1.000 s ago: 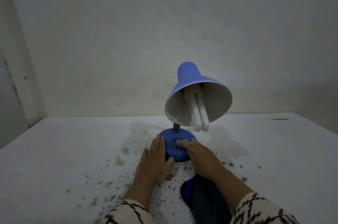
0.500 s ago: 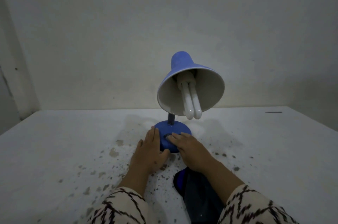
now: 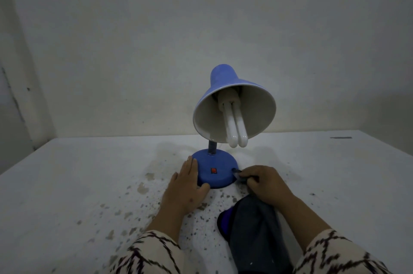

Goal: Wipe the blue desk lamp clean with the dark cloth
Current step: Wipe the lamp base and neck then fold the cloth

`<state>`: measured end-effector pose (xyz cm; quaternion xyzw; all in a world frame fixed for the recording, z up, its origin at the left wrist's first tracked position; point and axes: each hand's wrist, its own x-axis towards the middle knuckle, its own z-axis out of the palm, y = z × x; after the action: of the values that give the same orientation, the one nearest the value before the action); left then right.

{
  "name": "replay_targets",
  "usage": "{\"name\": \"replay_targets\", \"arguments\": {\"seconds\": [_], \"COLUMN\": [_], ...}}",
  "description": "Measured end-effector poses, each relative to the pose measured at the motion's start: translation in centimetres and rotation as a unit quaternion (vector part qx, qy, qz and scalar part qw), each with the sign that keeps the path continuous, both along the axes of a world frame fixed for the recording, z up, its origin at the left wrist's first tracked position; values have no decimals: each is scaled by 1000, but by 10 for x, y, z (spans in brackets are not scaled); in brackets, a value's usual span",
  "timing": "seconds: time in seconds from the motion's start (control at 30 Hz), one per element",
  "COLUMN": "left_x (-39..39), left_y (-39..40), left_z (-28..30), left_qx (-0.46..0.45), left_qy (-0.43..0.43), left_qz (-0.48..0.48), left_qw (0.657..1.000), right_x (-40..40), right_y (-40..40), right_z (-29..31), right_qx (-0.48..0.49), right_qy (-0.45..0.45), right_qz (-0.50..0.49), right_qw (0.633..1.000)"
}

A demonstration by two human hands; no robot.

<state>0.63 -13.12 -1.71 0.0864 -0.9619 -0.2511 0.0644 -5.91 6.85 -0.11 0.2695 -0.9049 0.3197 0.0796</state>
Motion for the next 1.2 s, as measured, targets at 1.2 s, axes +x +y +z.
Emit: {"name": "replay_targets", "arguments": {"seconds": [1.2], "left_x": [-3], "left_y": [-3], "left_z": [-3], "left_qx": [5], "left_qy": [16], "left_qz": [-6], "left_qw": [1000], "right_x": [-15], "right_y": [-30], "right_z": [-5], "right_qx": [-4], "right_qy": [19], "right_qz": [-13], "right_qw": [1000]}}
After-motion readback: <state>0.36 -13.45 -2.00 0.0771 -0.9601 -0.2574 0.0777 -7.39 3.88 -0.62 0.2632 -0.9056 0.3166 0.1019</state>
